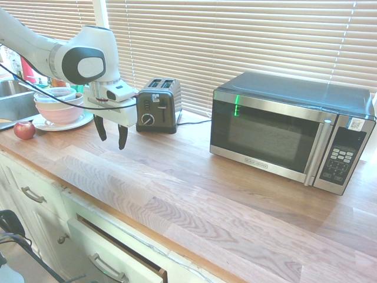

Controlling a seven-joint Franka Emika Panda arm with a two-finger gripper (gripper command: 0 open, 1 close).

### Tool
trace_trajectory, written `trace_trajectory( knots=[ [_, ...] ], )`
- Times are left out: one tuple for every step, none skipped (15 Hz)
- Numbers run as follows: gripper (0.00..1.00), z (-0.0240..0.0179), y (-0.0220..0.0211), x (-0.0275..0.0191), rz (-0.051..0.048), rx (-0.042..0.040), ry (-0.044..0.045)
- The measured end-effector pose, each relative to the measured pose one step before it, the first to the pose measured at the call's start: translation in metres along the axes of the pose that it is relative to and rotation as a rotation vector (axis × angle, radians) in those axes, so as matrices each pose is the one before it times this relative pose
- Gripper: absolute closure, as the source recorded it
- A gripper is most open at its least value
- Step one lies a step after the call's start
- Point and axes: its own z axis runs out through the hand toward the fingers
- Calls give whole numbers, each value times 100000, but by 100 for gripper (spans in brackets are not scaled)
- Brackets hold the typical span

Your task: Press the toaster

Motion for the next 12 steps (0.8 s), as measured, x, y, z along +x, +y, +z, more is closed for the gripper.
trace_trajectory(
  knots=[
    [0, 47, -4, 30, -192, -75, 271],
    [0, 15, -6, 53, -349, 338, 939],
    [0, 47, -4, -7, -85, 695, 775],
    [0, 33, 16, -113, -217, 554, 687],
    [0, -111, -93, -164, -549, 223, 548],
    [0, -253, -248, -173, -928, 209, 819],
    [0, -413, -492, -71, -1120, 258, 1078],
    [0, -766, -744, 190, -956, 634, 1315],
    [0, -942, -932, 524, -652, 655, 1255],
    [0, -833, -974, 791, -286, 594, 633],
    [0, -553, -1002, 998, -105, 310, 358],
    [0, -381, -1025, 1213, 54, -274, 14]
  ],
)
